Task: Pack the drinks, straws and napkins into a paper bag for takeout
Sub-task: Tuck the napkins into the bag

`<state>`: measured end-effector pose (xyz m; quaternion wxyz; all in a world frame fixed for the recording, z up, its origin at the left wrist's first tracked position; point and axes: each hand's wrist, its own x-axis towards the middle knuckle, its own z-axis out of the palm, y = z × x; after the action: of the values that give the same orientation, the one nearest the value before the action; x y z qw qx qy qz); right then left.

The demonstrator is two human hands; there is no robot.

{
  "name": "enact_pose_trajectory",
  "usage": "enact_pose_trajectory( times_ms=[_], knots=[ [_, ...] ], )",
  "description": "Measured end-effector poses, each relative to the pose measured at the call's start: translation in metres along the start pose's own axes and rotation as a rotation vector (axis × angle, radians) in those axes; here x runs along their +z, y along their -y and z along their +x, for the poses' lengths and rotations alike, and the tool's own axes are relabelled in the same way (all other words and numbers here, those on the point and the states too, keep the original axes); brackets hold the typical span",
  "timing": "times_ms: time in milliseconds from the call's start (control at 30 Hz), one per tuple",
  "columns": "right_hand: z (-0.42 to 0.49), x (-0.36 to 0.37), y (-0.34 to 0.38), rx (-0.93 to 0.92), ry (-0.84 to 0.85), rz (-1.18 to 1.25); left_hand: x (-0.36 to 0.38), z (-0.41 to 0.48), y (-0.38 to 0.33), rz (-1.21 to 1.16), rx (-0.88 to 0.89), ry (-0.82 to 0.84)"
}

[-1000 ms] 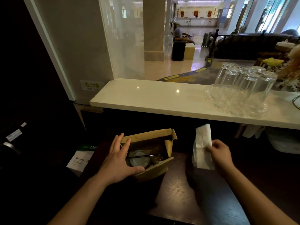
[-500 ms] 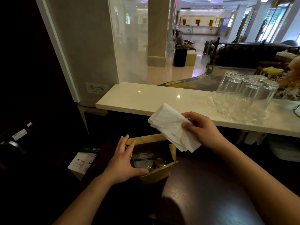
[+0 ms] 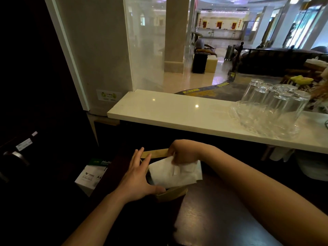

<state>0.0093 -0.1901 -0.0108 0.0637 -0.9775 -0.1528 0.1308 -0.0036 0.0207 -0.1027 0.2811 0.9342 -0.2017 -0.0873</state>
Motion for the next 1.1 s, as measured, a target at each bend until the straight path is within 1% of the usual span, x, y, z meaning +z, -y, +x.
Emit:
enact_pose_trajectory(
  times_ms=[133, 267, 333, 467, 633, 900, 1100],
  knots=[
    [0.029, 0.025, 0.011, -0.060, 0.130, -0.017, 0.000, -0.002, -0.002, 0.013, -0.021, -0.005],
    [0.043, 0.055, 0.007, -0.056, 0.175, -0.040, 0.002, -0.006, 0.002, 0.009, -0.017, -0.010],
    [0.047, 0.066, 0.001, -0.031, 0.194, -0.095, 0.003, -0.007, 0.003, 0.005, -0.012, -0.009],
    [0.054, 0.079, -0.010, 0.027, 0.192, -0.169, 0.004, -0.008, 0.002, 0.010, 0.004, -0.007],
    [0.062, 0.087, -0.016, 0.005, 0.178, -0.033, 0.003, -0.007, -0.001, 0.004, 0.000, 0.002],
    [0.069, 0.098, -0.023, 0.016, 0.148, -0.018, 0.003, -0.006, -0.001, 0.002, -0.013, 0.010],
    [0.066, 0.107, -0.028, 0.047, 0.001, -0.036, 0.003, -0.005, -0.002, 0.022, -0.005, 0.013]
  ],
)
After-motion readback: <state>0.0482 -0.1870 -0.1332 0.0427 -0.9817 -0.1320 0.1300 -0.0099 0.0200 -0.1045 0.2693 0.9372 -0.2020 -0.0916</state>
